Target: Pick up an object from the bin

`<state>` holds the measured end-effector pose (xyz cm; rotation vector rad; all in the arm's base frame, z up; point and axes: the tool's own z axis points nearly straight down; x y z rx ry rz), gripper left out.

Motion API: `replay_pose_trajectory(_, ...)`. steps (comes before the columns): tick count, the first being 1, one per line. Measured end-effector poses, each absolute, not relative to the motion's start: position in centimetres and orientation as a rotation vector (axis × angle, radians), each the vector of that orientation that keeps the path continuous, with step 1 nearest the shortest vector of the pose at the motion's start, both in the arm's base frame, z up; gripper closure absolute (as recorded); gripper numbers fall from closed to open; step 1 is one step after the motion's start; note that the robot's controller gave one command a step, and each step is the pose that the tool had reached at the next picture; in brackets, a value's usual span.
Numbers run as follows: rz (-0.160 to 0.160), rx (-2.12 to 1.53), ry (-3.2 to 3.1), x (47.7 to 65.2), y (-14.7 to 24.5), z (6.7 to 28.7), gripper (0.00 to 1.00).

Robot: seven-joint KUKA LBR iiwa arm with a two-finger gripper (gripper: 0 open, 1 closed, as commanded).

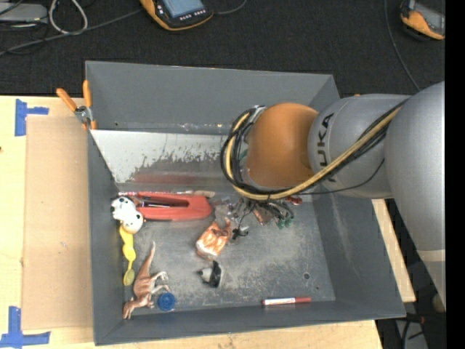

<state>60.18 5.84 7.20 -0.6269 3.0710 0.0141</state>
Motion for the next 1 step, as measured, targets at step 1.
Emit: replay_pose_trajectory(1,0.014,-0.627,3.071,60.18,5.83,7.20,1.00)
